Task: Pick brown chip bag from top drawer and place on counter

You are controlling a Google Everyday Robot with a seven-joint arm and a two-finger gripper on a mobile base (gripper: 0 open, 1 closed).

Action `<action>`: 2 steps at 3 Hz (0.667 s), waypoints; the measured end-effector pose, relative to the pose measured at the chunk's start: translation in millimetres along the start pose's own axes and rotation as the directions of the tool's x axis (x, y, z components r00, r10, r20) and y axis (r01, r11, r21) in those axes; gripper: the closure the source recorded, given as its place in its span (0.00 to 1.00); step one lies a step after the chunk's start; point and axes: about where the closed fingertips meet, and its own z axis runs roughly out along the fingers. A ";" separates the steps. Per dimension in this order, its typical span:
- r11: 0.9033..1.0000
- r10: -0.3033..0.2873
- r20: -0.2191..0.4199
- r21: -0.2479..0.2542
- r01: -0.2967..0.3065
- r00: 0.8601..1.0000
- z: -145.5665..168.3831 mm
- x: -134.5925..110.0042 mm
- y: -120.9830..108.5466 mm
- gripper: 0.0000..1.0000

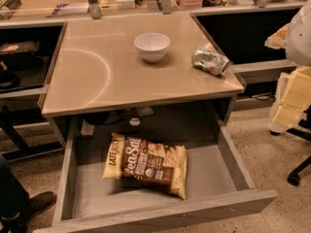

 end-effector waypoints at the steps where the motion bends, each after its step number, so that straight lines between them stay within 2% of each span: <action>1: 1.000 0.000 0.000 0.000 0.000 1.000 0.0 0.0 0.0 0.00; 2: 1.000 -0.022 -0.003 -0.001 0.022 1.000 20.7 -11.3 15.2 0.00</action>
Offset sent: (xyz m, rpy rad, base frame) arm -0.0202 0.0617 -0.0799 -0.0315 0.0134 0.0742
